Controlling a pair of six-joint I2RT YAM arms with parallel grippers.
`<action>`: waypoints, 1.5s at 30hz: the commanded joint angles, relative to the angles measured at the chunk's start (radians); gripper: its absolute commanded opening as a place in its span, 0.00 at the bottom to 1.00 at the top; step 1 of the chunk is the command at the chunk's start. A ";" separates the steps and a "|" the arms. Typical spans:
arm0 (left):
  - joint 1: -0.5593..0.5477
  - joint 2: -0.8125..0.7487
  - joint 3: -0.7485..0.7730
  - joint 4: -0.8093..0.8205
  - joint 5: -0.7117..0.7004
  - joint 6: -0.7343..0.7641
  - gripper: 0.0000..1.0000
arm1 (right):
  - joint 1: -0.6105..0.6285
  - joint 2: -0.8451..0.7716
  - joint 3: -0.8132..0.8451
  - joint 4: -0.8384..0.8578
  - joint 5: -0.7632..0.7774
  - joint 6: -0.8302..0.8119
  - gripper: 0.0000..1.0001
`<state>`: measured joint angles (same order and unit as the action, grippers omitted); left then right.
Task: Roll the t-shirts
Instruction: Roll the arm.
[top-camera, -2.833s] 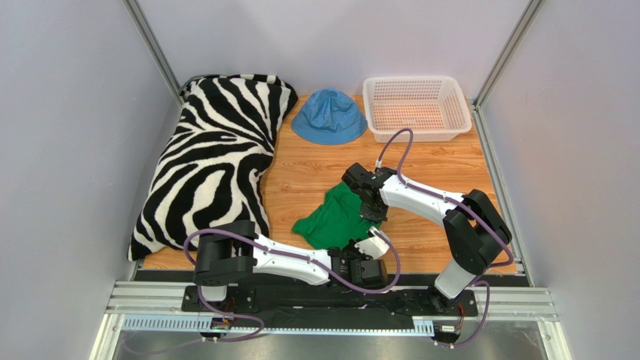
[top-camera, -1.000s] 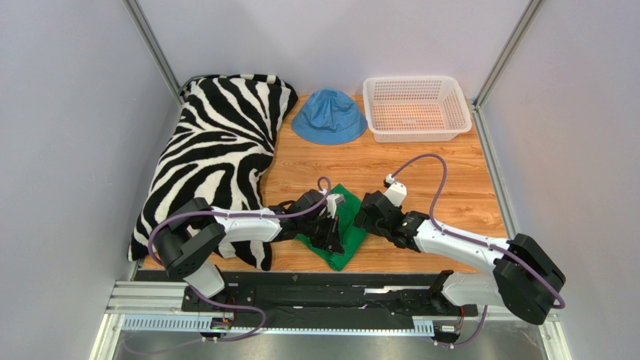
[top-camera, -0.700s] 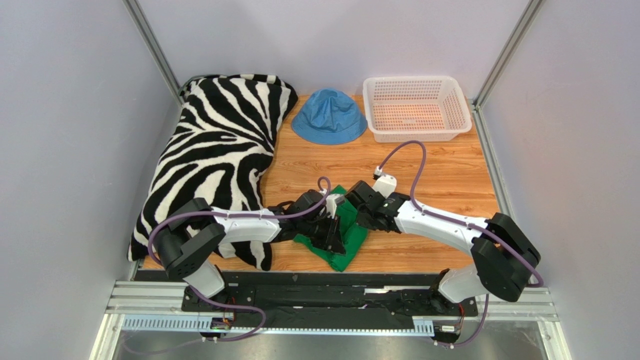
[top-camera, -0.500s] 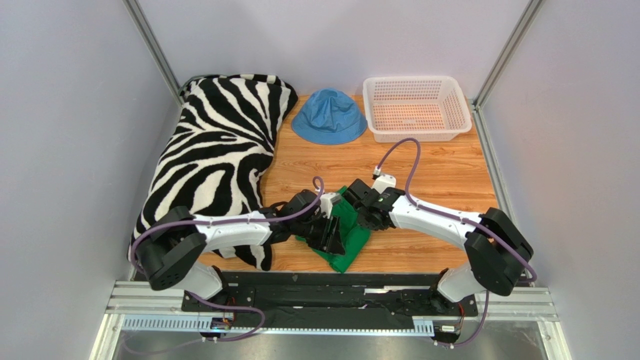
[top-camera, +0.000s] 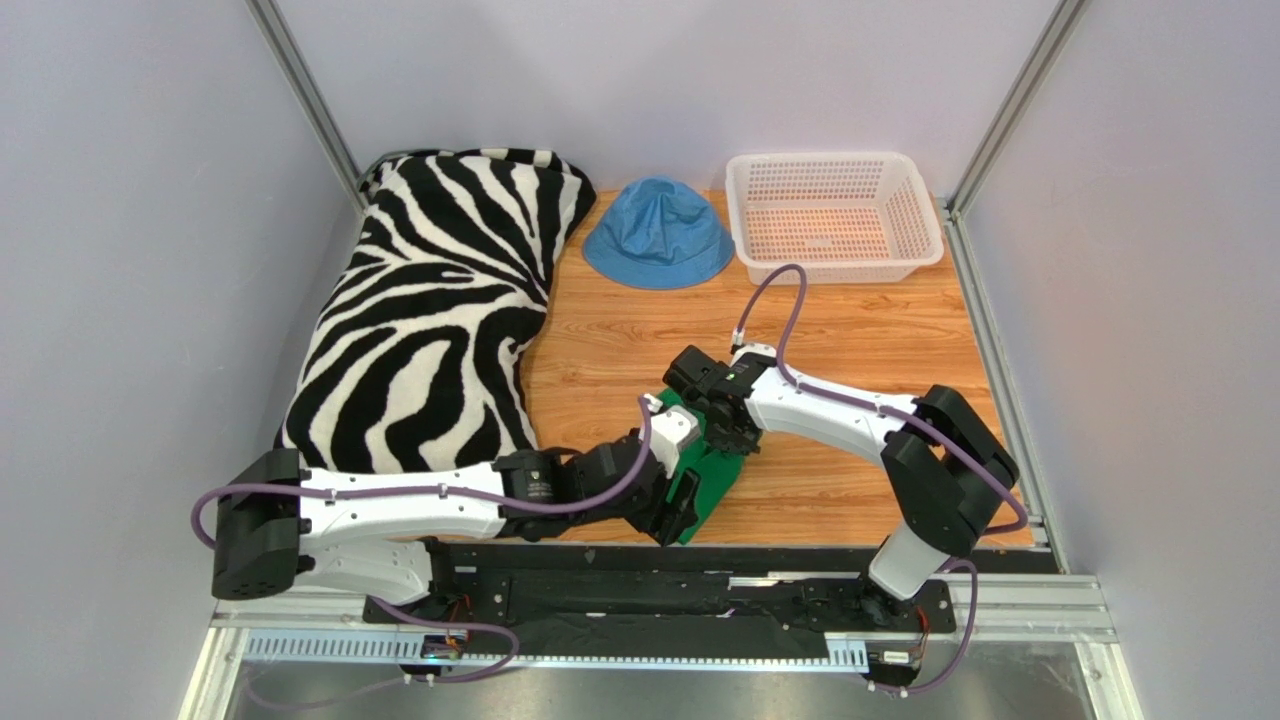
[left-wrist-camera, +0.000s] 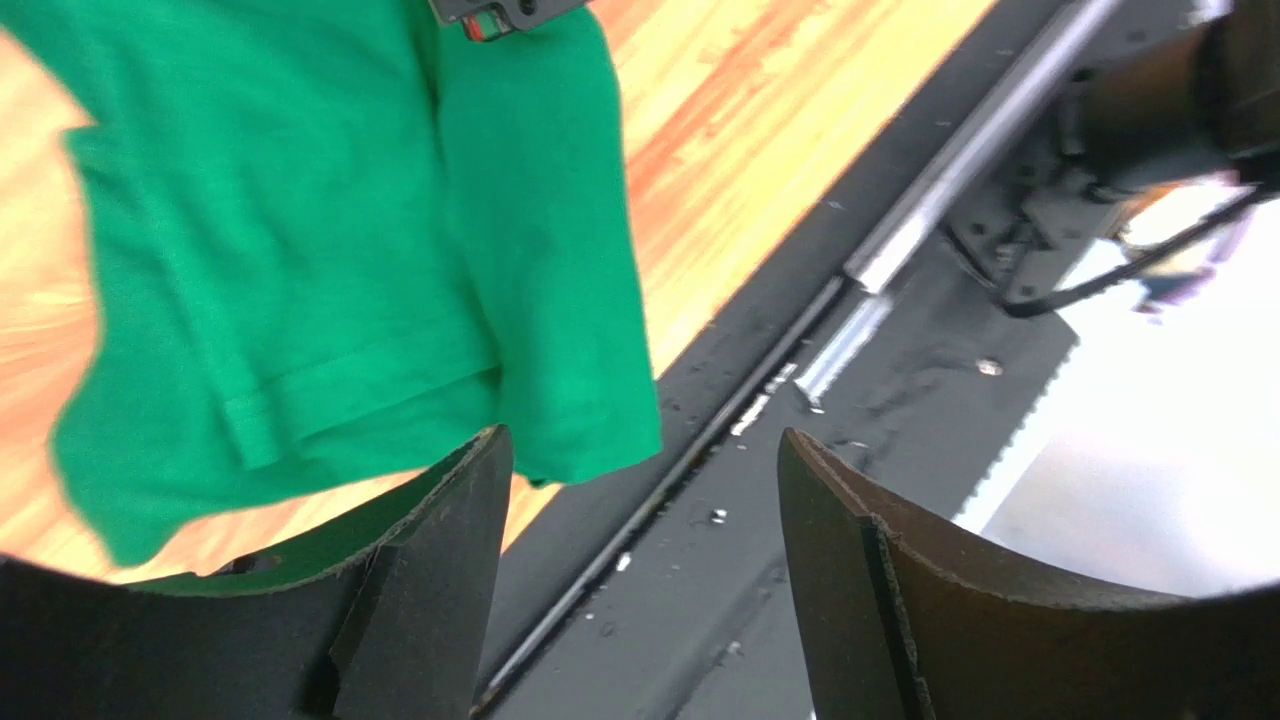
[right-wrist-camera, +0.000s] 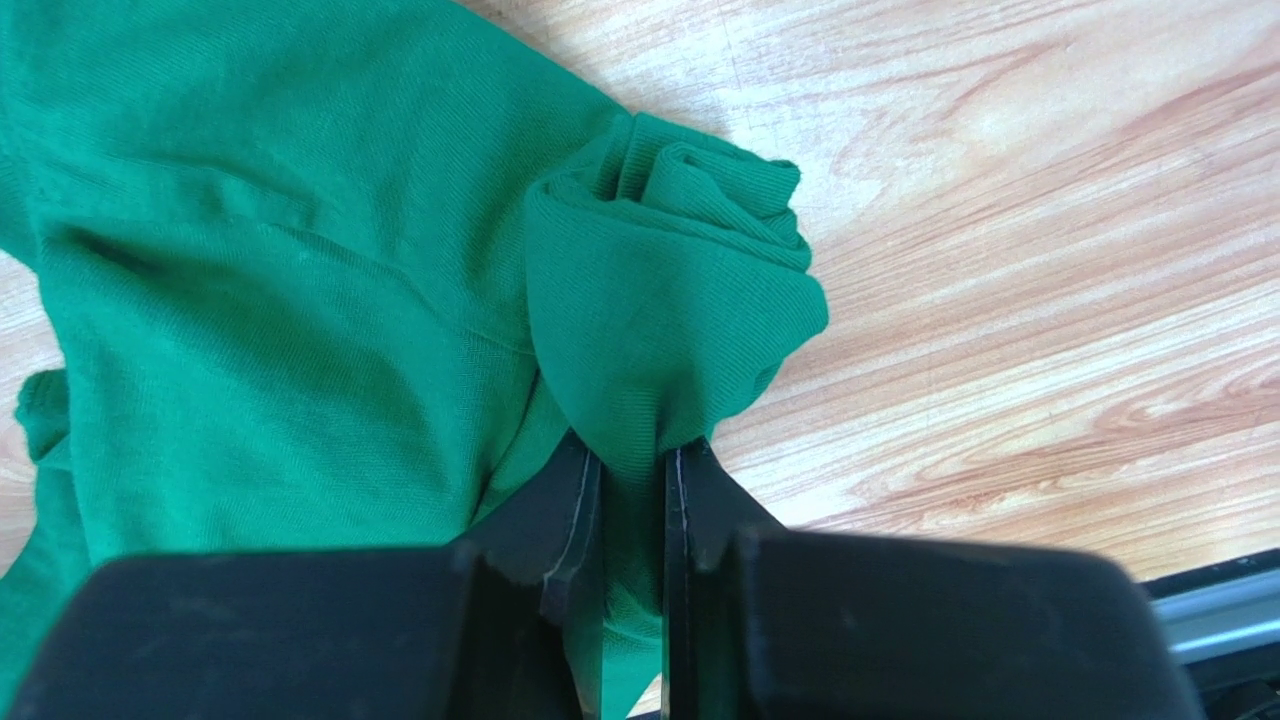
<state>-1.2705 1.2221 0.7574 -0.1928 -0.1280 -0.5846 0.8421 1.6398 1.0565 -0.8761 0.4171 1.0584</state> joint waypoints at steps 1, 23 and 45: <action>-0.110 0.031 0.071 -0.057 -0.361 0.028 0.73 | 0.000 0.040 0.025 -0.040 -0.037 0.011 0.00; -0.337 0.625 0.479 -0.292 -0.772 0.143 0.74 | -0.001 0.075 0.031 -0.035 -0.080 -0.003 0.00; -0.282 0.754 0.505 -0.373 -0.746 0.077 0.60 | -0.002 0.072 0.011 -0.012 -0.089 -0.005 0.00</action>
<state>-1.5749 1.9583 1.2507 -0.5423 -0.8734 -0.4812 0.8364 1.6825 1.0874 -0.9020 0.3901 1.0492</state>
